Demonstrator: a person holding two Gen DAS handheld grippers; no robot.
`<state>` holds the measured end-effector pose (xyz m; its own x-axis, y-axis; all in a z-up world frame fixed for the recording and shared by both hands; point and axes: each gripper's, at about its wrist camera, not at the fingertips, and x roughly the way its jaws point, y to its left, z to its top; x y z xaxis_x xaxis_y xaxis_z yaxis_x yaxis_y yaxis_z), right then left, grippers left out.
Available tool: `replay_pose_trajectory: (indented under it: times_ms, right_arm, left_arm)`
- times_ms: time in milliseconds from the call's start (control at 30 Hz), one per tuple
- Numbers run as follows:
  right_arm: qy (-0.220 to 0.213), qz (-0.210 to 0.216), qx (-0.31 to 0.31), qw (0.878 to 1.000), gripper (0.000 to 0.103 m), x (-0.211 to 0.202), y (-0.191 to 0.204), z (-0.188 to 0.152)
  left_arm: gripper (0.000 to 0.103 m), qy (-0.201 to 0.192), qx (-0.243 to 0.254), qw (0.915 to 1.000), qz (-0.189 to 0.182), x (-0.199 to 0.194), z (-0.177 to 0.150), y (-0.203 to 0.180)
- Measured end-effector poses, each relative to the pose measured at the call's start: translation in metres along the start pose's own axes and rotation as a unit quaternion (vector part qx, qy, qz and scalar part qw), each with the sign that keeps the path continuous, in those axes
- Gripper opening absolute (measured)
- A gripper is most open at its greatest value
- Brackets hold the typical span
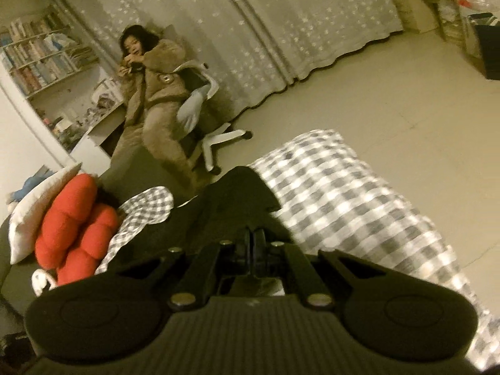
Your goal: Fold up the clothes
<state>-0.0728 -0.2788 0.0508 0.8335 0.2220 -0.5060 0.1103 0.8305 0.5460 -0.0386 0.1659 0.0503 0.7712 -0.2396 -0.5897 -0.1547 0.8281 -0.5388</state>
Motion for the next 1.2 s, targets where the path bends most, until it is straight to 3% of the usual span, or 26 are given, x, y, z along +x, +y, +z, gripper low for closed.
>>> replay_pose_trajectory:
  times_ms: [233,500,567,600,667,733,833,867,900,933,1067,1200]
  right_arm:
    - [0.005,-0.029,-0.002,1.000,0.001,0.031,-0.010,0.000]
    - [-0.007,-0.040,-0.019,0.999,0.001,0.075,-0.022,-0.001]
    - [-0.001,-0.044,-0.017,0.999,0.003,0.081,-0.026,-0.004]
    - [0.004,-0.047,-0.015,0.999,0.008,0.083,-0.028,-0.005]
    - [0.013,-0.054,-0.011,0.998,0.013,0.084,-0.031,-0.007]
    - [0.019,-0.054,-0.012,0.998,0.013,0.080,-0.031,-0.006]
    - [0.027,-0.050,-0.017,0.998,0.016,0.068,-0.030,-0.007]
    - [0.029,-0.049,-0.018,0.998,0.027,0.063,-0.030,-0.008]
    - [0.031,-0.047,-0.020,0.998,0.045,0.058,-0.029,-0.009]
    - [0.033,-0.046,-0.021,0.998,0.049,0.053,-0.029,-0.011]
    - [0.047,-0.035,-0.020,0.998,0.049,0.037,-0.027,-0.019]
    - [0.091,-0.019,-0.013,0.996,0.049,0.038,-0.021,-0.029]
  left_arm:
    - [0.001,-0.016,0.007,0.9987,0.048,0.028,0.004,0.016]
    - [0.001,0.018,0.008,0.9987,0.047,0.050,0.005,0.020]
    - [0.006,0.027,0.009,0.9985,0.046,0.055,0.005,0.022]
    - [0.008,0.031,0.009,0.9984,0.046,0.058,0.005,0.022]
    - [0.032,0.052,0.009,0.9978,0.039,0.059,0.002,0.022]
    - [0.043,0.084,0.008,0.9961,0.026,0.056,-0.003,0.020]
    - [0.044,0.114,0.020,0.9932,0.014,0.054,-0.010,0.012]
    - [0.045,0.120,0.023,0.9925,0.011,0.053,-0.013,0.010]
    - [0.045,0.126,0.026,0.9917,0.008,0.053,-0.015,0.007]
    - [0.047,0.132,0.029,0.9908,0.005,0.053,-0.018,0.005]
    - [0.048,0.155,0.026,0.9875,-0.001,0.055,-0.027,-0.001]
    - [0.047,0.165,0.028,0.9859,0.012,0.058,-0.034,-0.008]
